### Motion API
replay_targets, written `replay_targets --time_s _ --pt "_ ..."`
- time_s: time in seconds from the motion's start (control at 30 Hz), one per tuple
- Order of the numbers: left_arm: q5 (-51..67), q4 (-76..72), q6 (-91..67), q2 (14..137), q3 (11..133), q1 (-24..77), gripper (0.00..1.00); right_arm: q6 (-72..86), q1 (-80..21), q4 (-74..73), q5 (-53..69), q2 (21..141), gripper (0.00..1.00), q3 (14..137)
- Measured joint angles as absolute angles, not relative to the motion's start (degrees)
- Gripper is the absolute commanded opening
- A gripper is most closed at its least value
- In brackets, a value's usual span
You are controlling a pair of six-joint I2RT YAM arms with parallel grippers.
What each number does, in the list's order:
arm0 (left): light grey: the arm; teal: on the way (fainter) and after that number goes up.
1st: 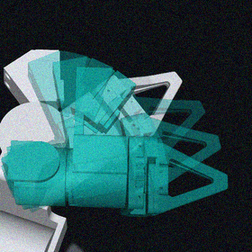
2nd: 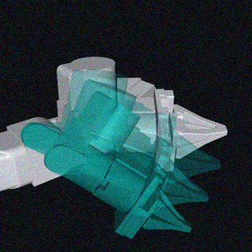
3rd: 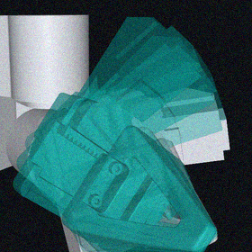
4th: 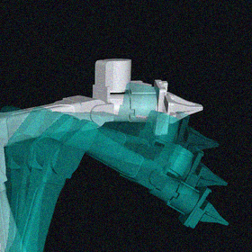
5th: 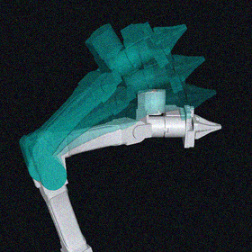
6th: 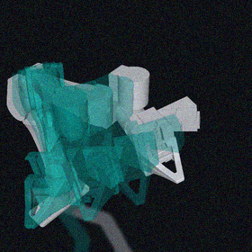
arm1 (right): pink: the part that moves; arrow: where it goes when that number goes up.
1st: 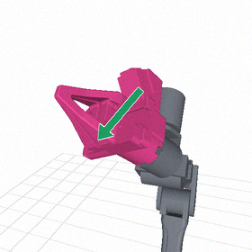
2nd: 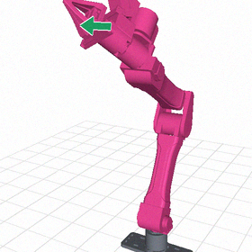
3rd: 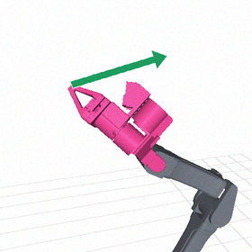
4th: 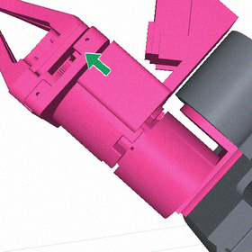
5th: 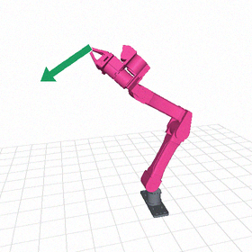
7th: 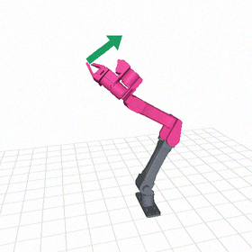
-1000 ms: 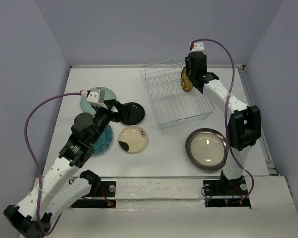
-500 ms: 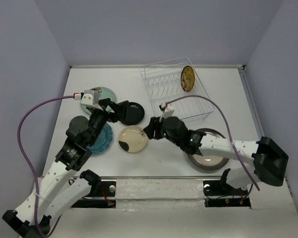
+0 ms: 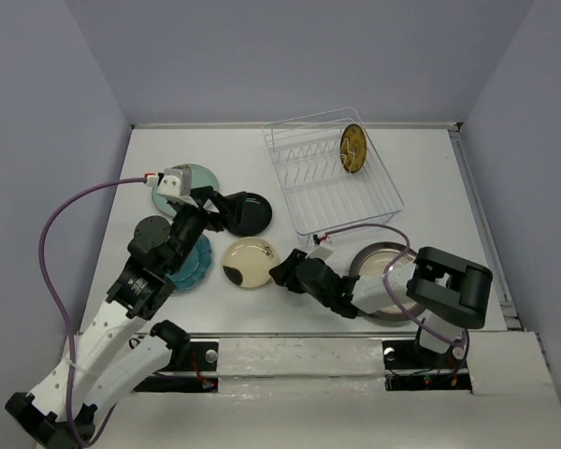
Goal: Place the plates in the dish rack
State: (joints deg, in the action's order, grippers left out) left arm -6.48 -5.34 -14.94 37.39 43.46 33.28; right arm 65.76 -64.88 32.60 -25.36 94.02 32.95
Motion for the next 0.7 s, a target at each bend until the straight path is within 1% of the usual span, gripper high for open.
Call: replay_targets --time_s 0.13,0.27,0.3,0.37,0.43,0.5,0.6,0.7 --pt "-5.7 -5.3 -15.2 37.4 43.5 33.3 0.99 70.3 -64.8 36.3 -25.6 99.9 0.52 33.9" --pt "-4.8 -5.3 -15.4 37.4 43.5 33.3 0.99 73.1 -64.1 39.1 -25.5 103.8 0.44 36.5" --pt "-4.7 -5.3 -15.5 37.4 43.5 33.3 0.99 73.6 -64.1 39.6 -25.5 104.5 0.39 36.9" --pt "-4.5 -5.3 -15.5 37.4 43.5 33.3 0.99 74.7 -63.8 40.9 -25.5 106.1 0.22 37.7" --pt "-4.5 -5.3 -15.5 37.4 43.5 33.3 0.99 75.0 -63.7 41.1 -25.6 107.0 0.13 37.9" --pt "-4.4 -5.3 -15.5 37.4 43.5 33.3 0.99 75.5 -63.7 41.0 -25.7 107.4 0.07 37.7" --pt "-4.4 -5.3 -15.5 37.4 43.5 33.3 0.99 74.7 -63.7 40.6 -25.7 106.7 0.07 37.0" --pt "-4.4 -5.3 -15.5 37.4 43.5 33.3 0.99 72.6 -63.7 38.5 -25.7 102.9 0.07 34.0"
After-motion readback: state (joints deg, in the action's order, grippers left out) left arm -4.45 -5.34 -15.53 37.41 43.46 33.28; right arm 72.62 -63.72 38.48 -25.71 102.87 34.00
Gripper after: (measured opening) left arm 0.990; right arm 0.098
